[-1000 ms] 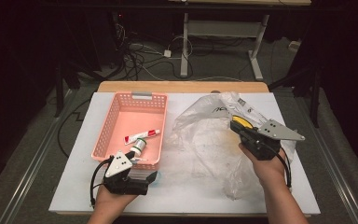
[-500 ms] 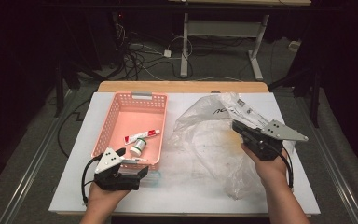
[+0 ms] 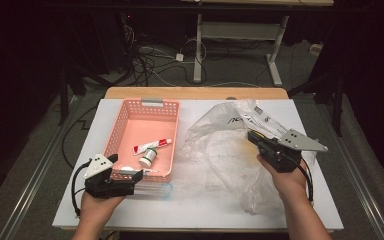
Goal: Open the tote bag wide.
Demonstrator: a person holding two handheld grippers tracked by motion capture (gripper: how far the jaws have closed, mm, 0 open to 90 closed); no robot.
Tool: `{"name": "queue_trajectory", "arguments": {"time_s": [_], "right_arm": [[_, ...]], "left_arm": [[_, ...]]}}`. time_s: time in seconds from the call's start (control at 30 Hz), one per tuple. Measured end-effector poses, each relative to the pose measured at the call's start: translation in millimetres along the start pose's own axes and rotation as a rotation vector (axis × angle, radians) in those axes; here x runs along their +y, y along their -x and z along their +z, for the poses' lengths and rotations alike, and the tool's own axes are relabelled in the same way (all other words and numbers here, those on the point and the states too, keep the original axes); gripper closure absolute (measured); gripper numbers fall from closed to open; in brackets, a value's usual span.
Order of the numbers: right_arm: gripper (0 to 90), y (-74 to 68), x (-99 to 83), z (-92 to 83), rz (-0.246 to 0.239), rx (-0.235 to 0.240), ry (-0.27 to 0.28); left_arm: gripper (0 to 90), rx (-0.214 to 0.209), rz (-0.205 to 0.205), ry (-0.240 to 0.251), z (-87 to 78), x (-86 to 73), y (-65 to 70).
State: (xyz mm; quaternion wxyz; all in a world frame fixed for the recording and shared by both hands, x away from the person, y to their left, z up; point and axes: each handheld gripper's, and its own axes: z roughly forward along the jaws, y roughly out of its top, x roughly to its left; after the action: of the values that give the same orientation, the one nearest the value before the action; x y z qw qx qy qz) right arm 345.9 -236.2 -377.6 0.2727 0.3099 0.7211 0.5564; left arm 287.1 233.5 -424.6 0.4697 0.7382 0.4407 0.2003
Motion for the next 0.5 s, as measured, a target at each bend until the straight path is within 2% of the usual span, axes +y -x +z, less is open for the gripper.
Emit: {"name": "queue_trajectory", "arguments": {"time_s": [0.37,0.5], "right_arm": [[90.0,-1.3,0.1,0.1,-0.008,0.004,0.001],[90.0,-1.0,0.3,-0.5,-0.003,0.008,0.001]], "left_arm": [[0.0,0.013,-0.021,-0.002,-1.5,-1.4,-7.4],[0.0,0.007,-0.031,0.013,-2.8,2.2,-7.5]]}}
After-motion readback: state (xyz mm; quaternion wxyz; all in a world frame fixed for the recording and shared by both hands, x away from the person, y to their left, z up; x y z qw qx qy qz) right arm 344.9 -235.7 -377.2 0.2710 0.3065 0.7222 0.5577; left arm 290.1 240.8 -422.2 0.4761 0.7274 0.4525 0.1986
